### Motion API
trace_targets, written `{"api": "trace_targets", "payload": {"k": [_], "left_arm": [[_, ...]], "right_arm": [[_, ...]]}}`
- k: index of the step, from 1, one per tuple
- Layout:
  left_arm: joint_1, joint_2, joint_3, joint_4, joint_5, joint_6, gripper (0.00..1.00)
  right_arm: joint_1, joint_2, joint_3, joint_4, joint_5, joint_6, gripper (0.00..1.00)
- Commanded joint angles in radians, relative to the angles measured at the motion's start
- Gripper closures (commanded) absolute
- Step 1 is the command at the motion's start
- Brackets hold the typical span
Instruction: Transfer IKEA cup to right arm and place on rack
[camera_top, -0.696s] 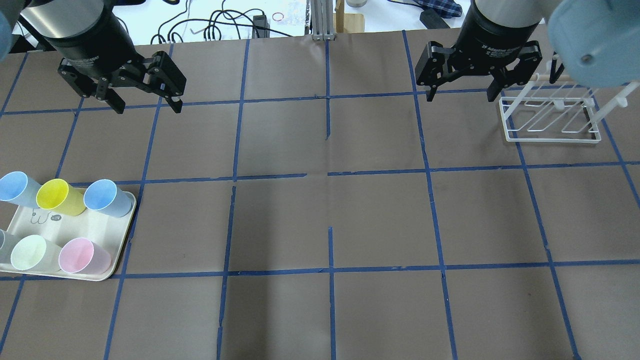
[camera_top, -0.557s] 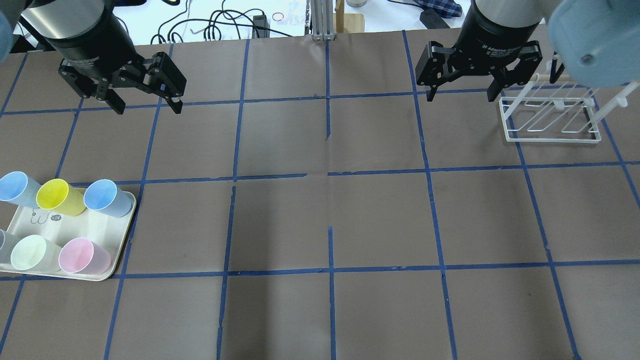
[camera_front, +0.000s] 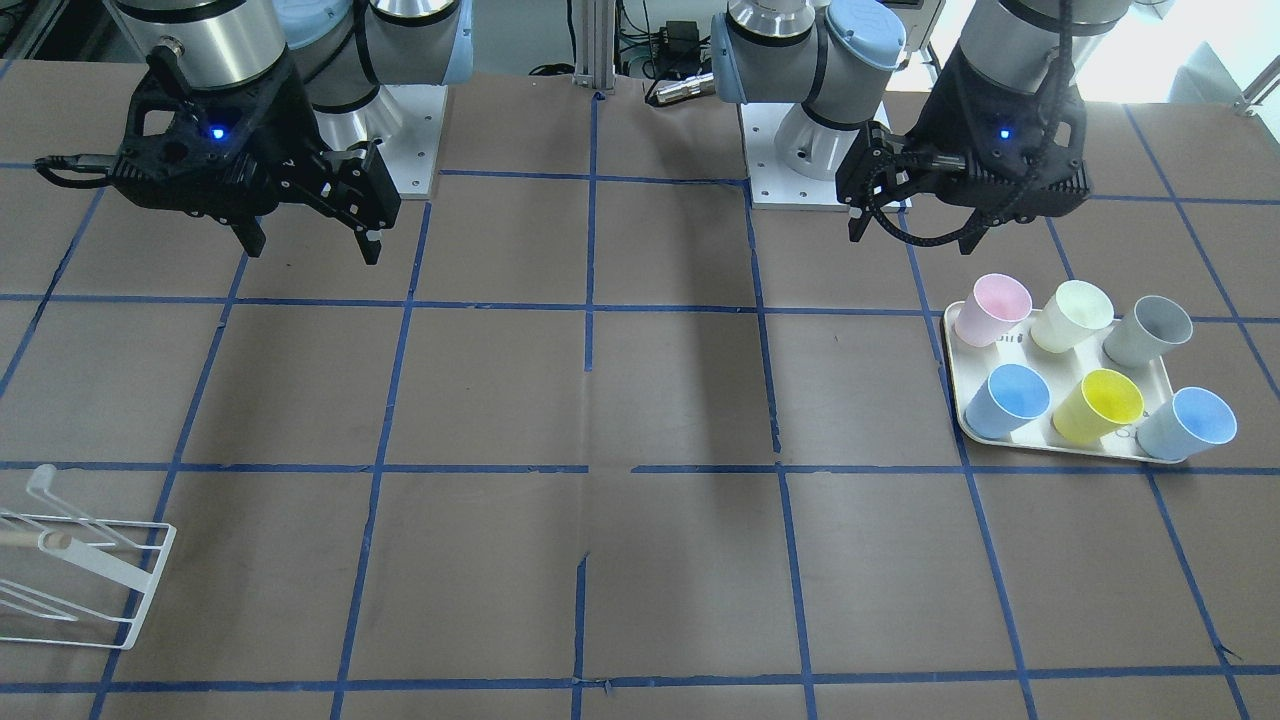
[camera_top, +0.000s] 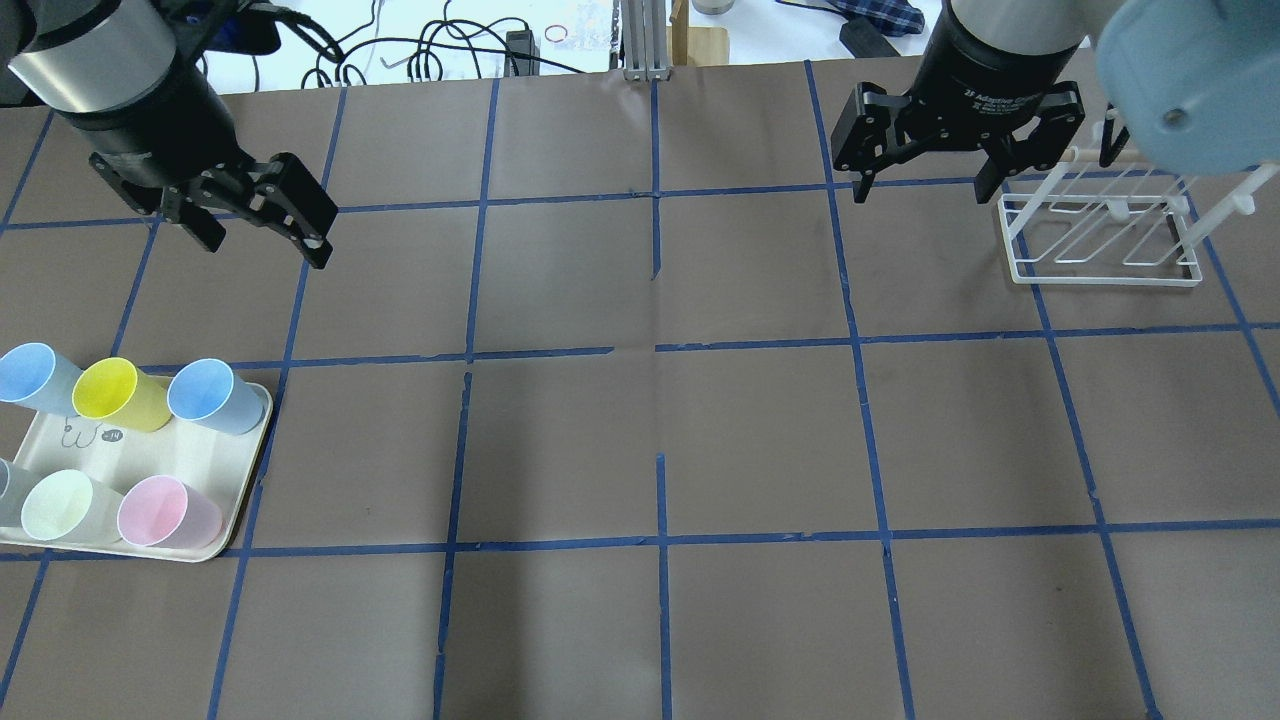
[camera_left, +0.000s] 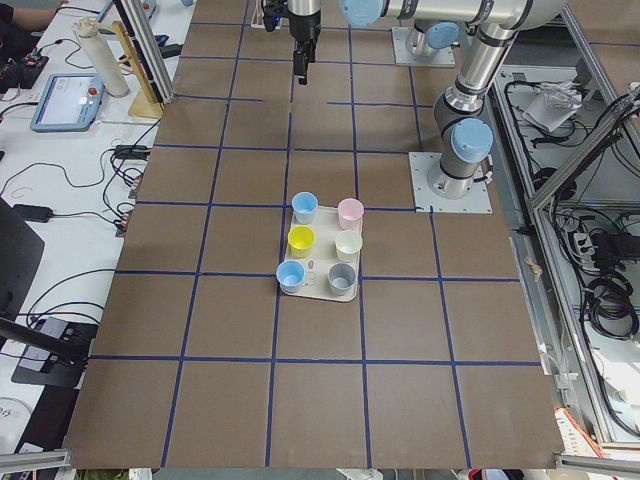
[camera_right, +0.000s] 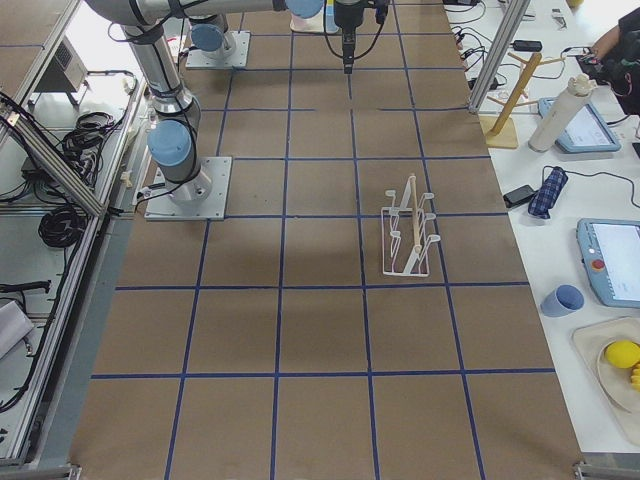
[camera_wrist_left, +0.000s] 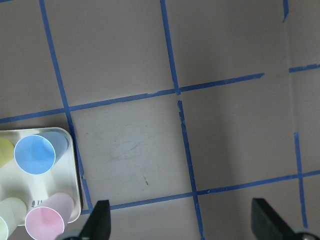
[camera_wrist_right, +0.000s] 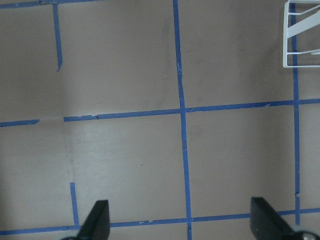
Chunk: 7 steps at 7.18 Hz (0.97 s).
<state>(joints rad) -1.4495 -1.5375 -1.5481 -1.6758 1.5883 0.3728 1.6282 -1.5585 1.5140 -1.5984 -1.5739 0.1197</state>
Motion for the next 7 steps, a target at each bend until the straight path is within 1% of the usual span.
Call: {"api": "trace_targets", "payload": {"k": [1, 2, 3, 4, 5, 6, 7], "left_arm": [[0.149, 0.022, -0.071, 0.002, 0.004, 0.262, 0.0], [0.24, 0.028, -0.107, 0.007, 0.001, 0.381, 0.0], [0.345, 0.027, -0.165, 0.045, -0.002, 0.476, 0.0], [0.457, 0.022, -0.272, 0.176, -0.005, 0.588, 0.0], [0.534, 0.013, -0.396, 0.359, -0.005, 0.752, 0.0], [0.587, 0.001, -0.496, 0.507, -0.005, 0.876, 0.0], [0.619, -0.009, -0.574, 0.621, -0.008, 0.94, 0.0]], "right_arm": [[0.001, 0.0, 0.0, 0.0, 0.0, 0.0, 0.0], [-0.001, 0.0, 0.0, 0.0, 0.0, 0.0, 0.0], [0.001, 0.0, 0.0, 0.0, 0.0, 0.0, 0.0], [0.001, 0.0, 0.0, 0.0, 0.0, 0.0, 0.0], [-0.001, 0.0, 0.0, 0.0, 0.0, 0.0, 0.0], [-0.001, 0.0, 0.0, 0.0, 0.0, 0.0, 0.0], [-0.001, 0.0, 0.0, 0.0, 0.0, 0.0, 0.0]]}}
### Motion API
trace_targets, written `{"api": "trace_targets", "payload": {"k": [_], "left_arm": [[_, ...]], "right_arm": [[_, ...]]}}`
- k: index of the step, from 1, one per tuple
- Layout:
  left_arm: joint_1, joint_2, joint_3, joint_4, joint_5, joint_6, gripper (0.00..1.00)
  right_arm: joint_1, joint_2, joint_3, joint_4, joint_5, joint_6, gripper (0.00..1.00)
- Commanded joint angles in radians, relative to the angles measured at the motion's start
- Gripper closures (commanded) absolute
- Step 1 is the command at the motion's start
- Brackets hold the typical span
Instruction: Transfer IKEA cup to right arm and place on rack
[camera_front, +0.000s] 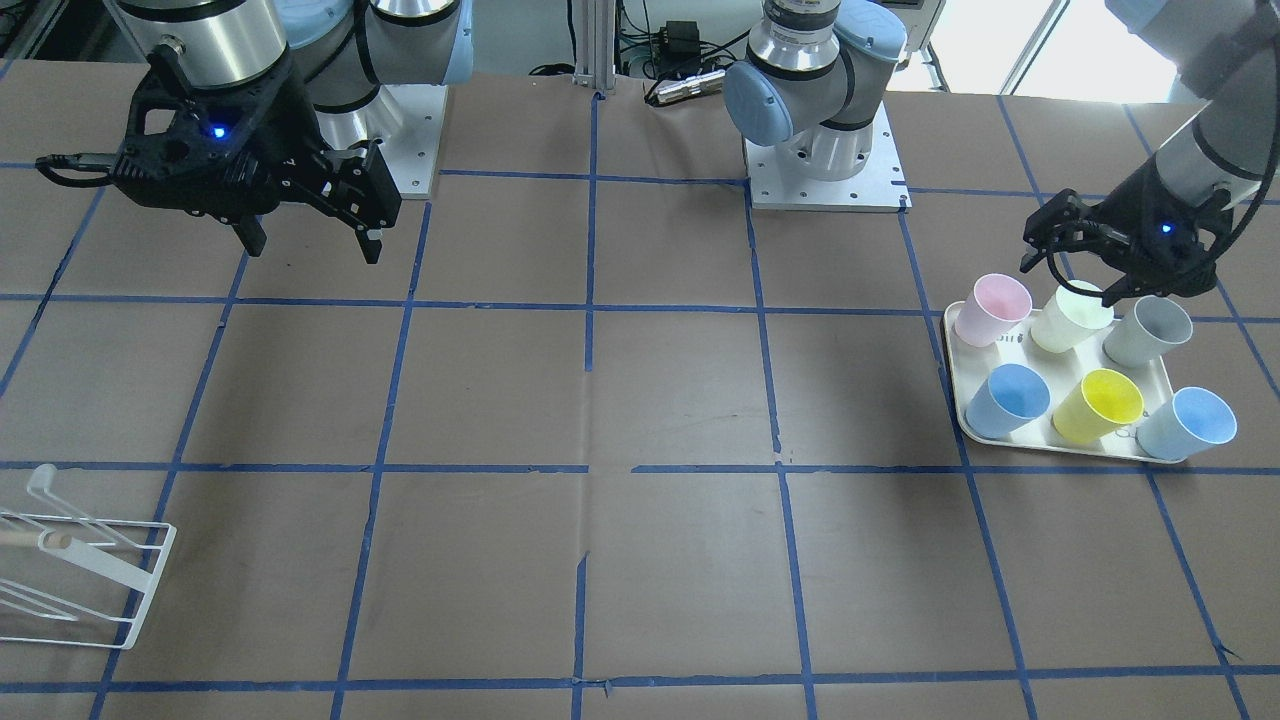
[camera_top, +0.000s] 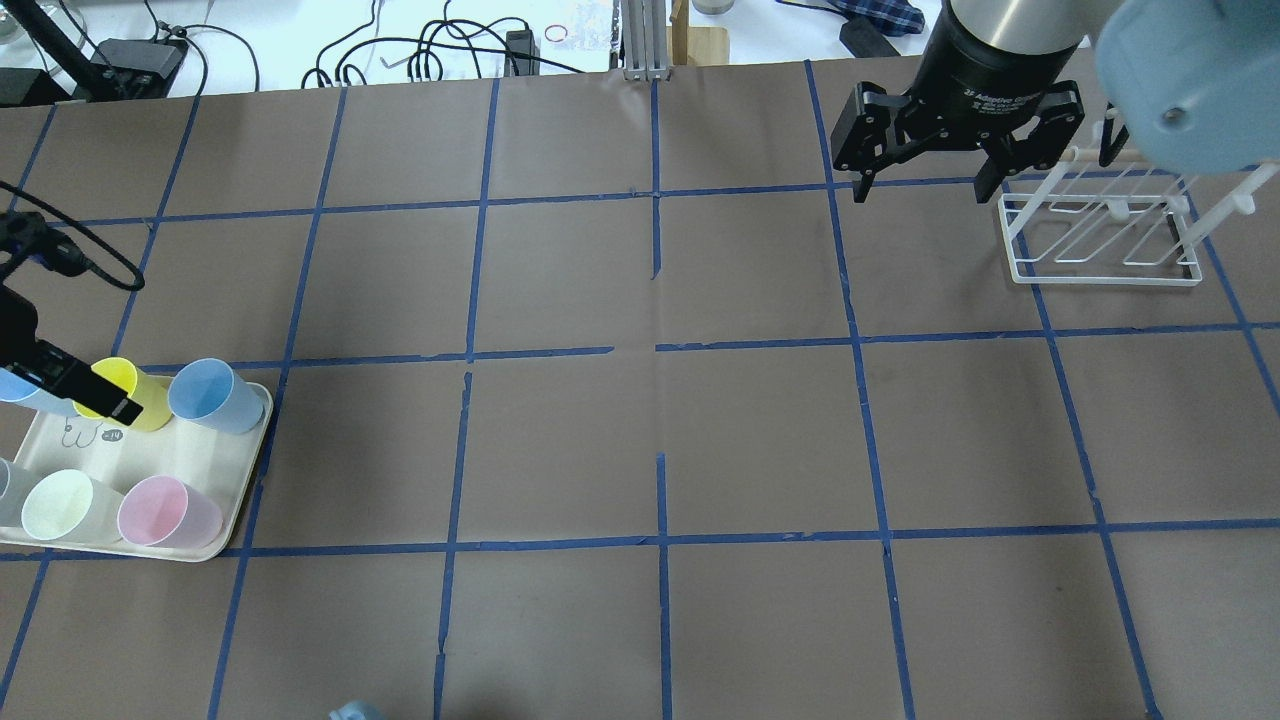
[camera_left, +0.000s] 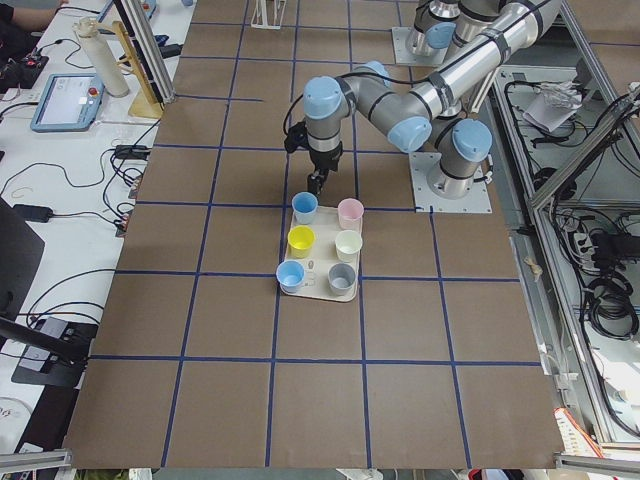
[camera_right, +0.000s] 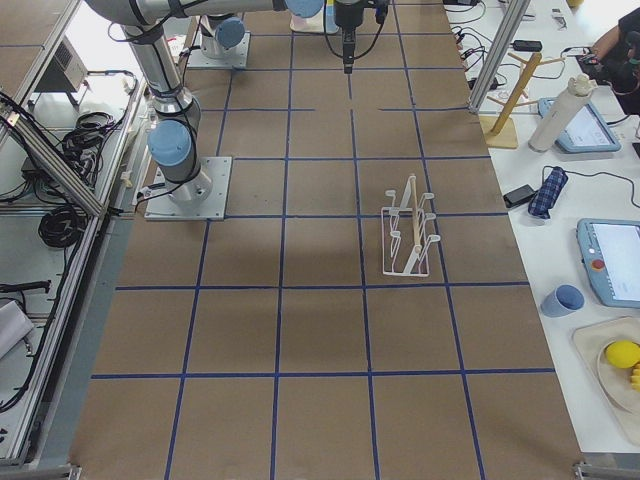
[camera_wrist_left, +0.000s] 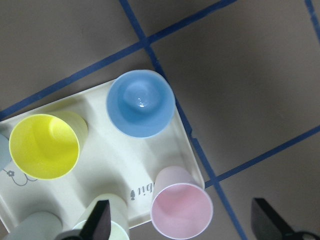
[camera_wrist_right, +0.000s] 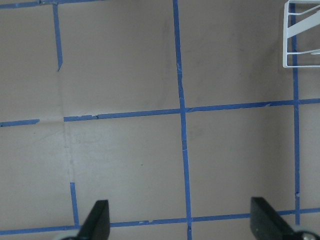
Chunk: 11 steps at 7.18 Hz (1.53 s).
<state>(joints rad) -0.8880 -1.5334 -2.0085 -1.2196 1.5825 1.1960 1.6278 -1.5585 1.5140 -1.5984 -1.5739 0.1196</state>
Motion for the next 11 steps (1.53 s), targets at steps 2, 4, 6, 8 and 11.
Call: {"api": "trace_targets", "payload": {"k": [2, 4, 6, 8, 11], "left_arm": [[0.066, -0.023, -0.159, 0.199, -0.003, 0.123, 0.0], [0.069, -0.057, -0.158, 0.199, -0.003, 0.177, 0.0], [0.098, -0.07, -0.159, 0.213, 0.001, 0.181, 0.01], [0.11, -0.088, -0.162, 0.213, 0.001, 0.175, 0.18], [0.11, -0.102, -0.164, 0.212, 0.002, 0.171, 0.67]], "right_arm": [[0.001, 0.0, 0.0, 0.0, 0.0, 0.0, 0.0], [0.0, 0.0, 0.0, 0.0, 0.0, 0.0, 0.0], [0.0, 0.0, 0.0, 0.0, -0.002, 0.0, 0.0], [0.001, 0.0, 0.0, 0.0, -0.002, 0.0, 0.0], [0.001, 0.0, 0.0, 0.0, -0.002, 0.0, 0.0]]}}
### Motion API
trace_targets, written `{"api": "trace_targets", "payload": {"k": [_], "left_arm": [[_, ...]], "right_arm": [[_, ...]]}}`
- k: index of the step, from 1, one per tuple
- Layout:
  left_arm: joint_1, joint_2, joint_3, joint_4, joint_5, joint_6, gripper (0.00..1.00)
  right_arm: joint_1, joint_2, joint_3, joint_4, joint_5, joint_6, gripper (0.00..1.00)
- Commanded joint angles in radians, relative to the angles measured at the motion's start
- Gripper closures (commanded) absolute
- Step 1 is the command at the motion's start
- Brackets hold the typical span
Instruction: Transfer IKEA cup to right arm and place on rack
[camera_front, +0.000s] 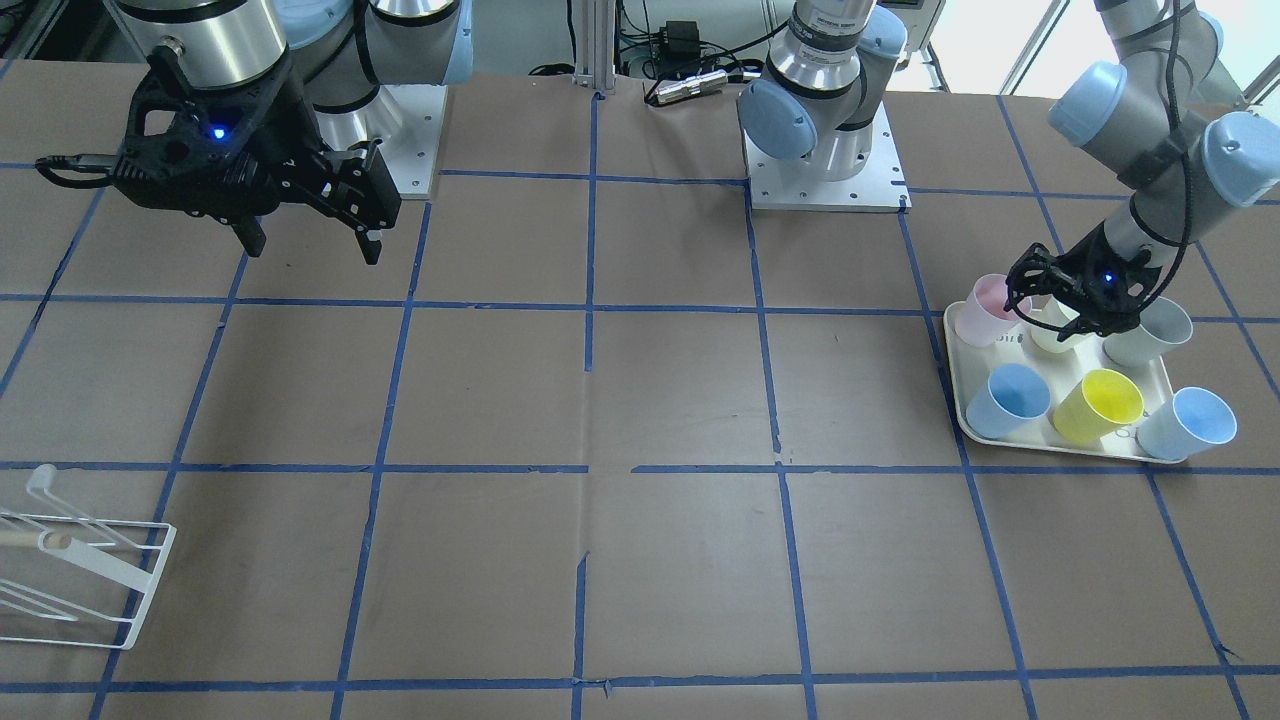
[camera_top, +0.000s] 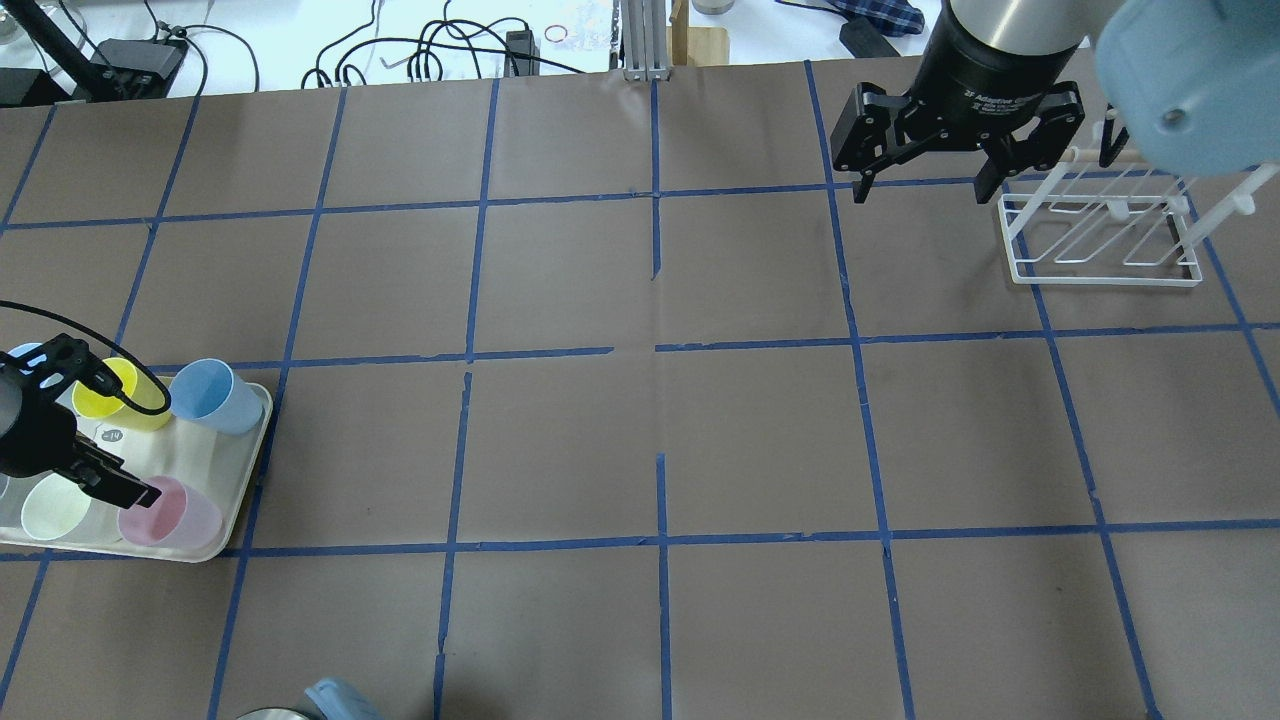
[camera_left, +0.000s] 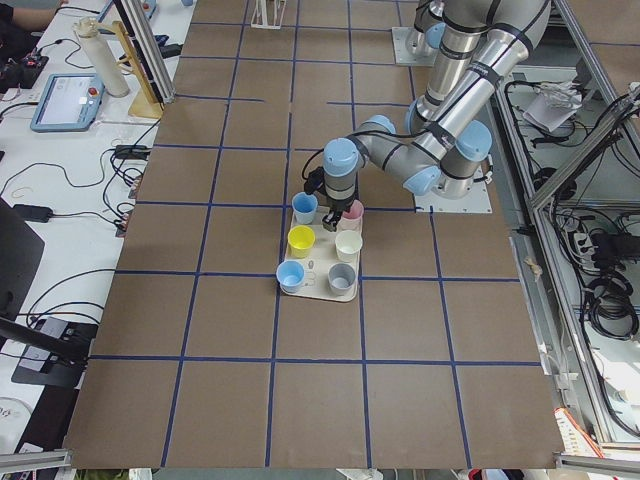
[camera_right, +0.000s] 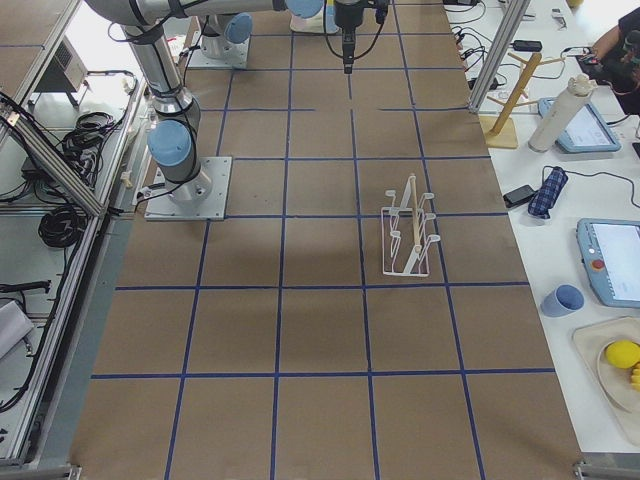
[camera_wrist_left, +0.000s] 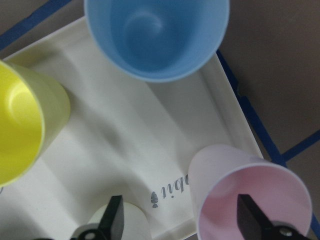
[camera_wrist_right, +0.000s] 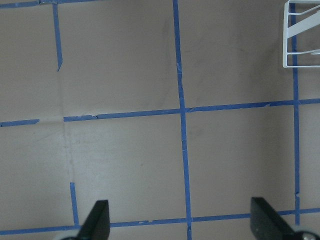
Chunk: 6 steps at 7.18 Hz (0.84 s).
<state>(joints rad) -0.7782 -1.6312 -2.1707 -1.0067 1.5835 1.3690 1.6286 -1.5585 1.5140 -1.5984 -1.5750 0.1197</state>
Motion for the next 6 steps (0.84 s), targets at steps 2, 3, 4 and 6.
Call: {"api": "trace_targets", "payload": {"k": [2, 3, 4, 6], "left_arm": [[0.0, -0.004, -0.004, -0.004, 0.004, -0.007, 1.0], [0.0, -0.004, -0.004, -0.007, 0.006, -0.013, 1.0], [0.0, -0.004, -0.004, -0.013, 0.006, -0.024, 1.0], [0.0, 0.014, 0.012, -0.032, 0.012, -0.024, 1.0]], "right_arm": [[0.001, 0.0, 0.0, 0.0, 0.0, 0.0, 0.0], [0.001, 0.0, 0.0, 0.0, 0.001, 0.0, 0.0], [0.001, 0.0, 0.0, 0.0, 0.001, 0.0, 0.0], [-0.001, 0.0, 0.0, 0.0, 0.001, 0.0, 0.0]]}}
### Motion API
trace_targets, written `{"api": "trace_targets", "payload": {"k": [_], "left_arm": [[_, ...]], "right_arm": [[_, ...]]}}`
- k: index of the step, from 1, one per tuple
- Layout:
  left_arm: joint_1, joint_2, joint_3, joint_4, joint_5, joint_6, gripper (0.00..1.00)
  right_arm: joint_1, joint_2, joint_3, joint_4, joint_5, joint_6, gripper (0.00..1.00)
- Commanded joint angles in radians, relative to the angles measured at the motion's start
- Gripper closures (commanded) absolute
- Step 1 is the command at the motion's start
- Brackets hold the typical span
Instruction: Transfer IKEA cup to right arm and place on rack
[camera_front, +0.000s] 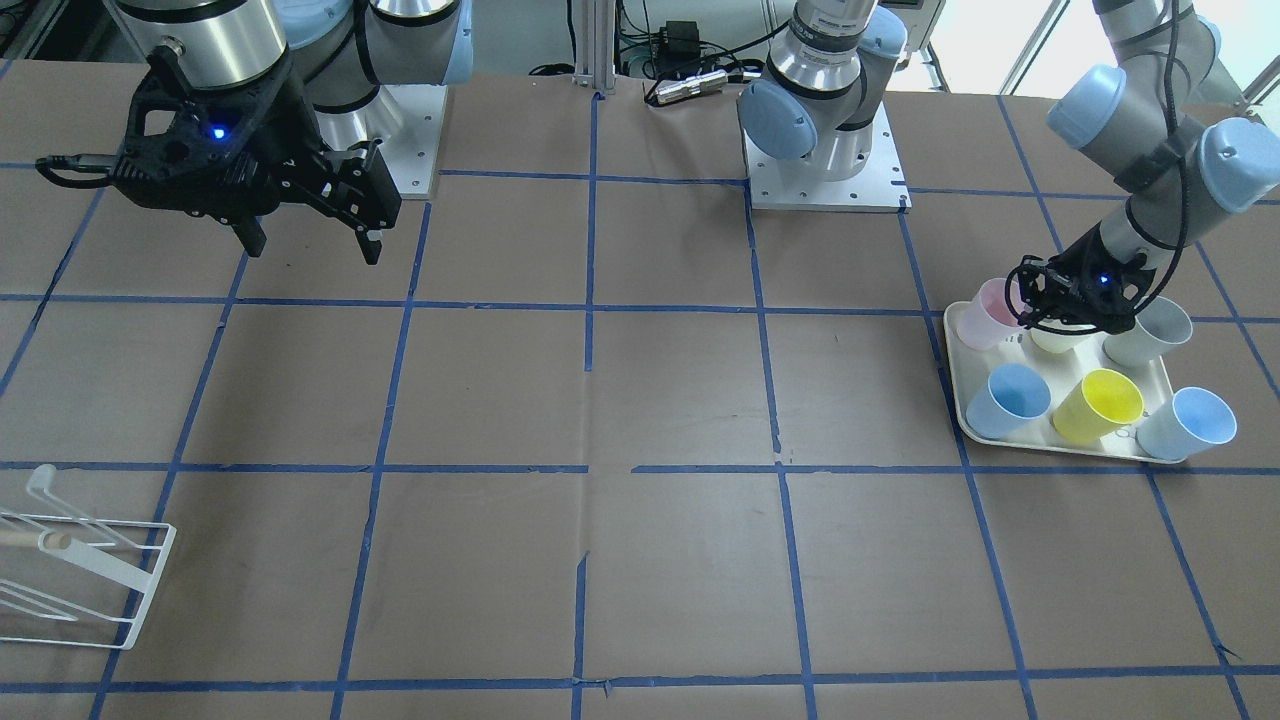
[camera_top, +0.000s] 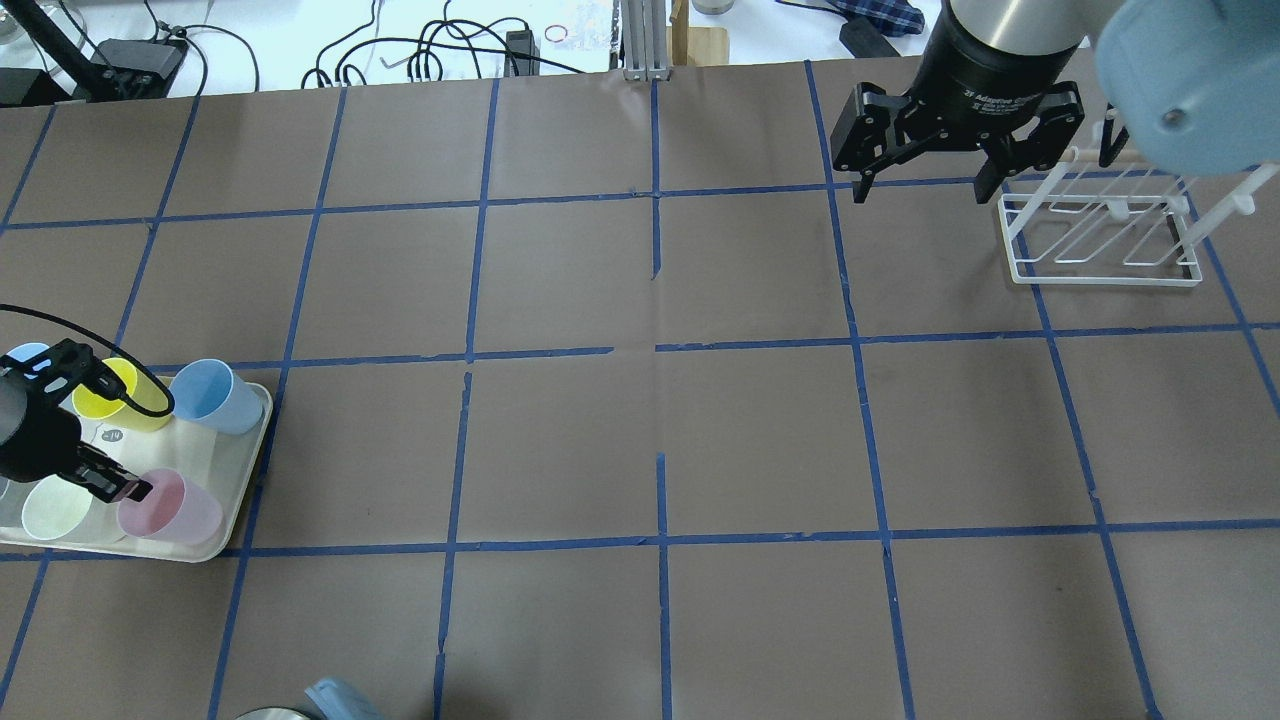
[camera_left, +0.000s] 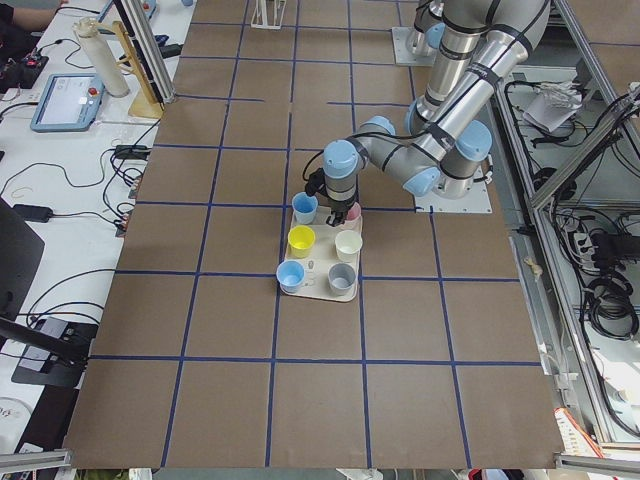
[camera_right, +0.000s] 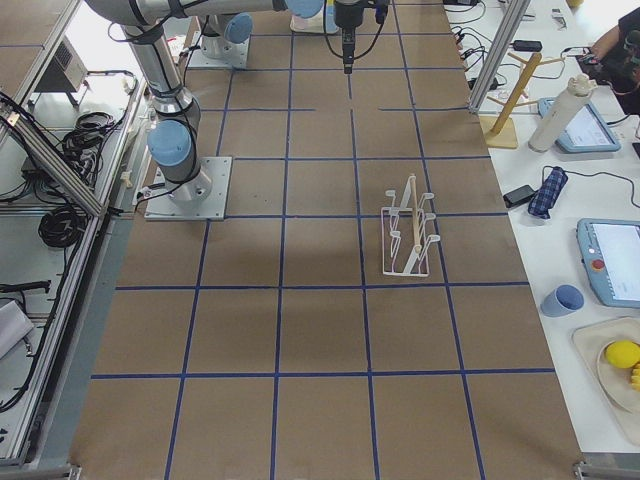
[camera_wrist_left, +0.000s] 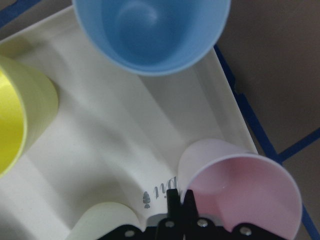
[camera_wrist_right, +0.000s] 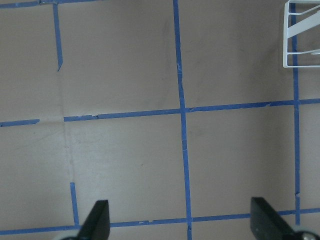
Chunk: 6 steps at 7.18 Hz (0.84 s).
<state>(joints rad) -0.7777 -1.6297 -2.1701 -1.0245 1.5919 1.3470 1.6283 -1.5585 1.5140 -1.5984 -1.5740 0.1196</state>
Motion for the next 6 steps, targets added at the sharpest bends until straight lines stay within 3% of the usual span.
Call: {"api": "trace_targets", "payload": {"k": [1, 2, 4, 5, 6], "left_arm": [[-0.009, 0.042, 0.042, -0.073, 0.0, -0.003, 1.0], [-0.017, 0.059, 0.132, -0.233, -0.03, -0.005, 1.0], [-0.078, 0.059, 0.36, -0.67, -0.183, -0.113, 1.0], [-0.136, 0.054, 0.422, -0.818, -0.261, -0.217, 1.0], [-0.194, 0.063, 0.438, -0.88, -0.373, -0.335, 1.0]], "right_arm": [[-0.001, 0.0, 0.0, 0.0, 0.0, 0.0, 0.0], [-0.001, 0.001, 0.0, 0.0, 0.002, -0.001, 0.0], [-0.014, 0.003, -0.003, -0.002, 0.005, -0.015, 0.0], [-0.028, 0.003, -0.008, 0.0, 0.009, -0.032, 0.0], [-0.065, 0.002, -0.015, 0.0, 0.012, -0.047, 0.0]]}}
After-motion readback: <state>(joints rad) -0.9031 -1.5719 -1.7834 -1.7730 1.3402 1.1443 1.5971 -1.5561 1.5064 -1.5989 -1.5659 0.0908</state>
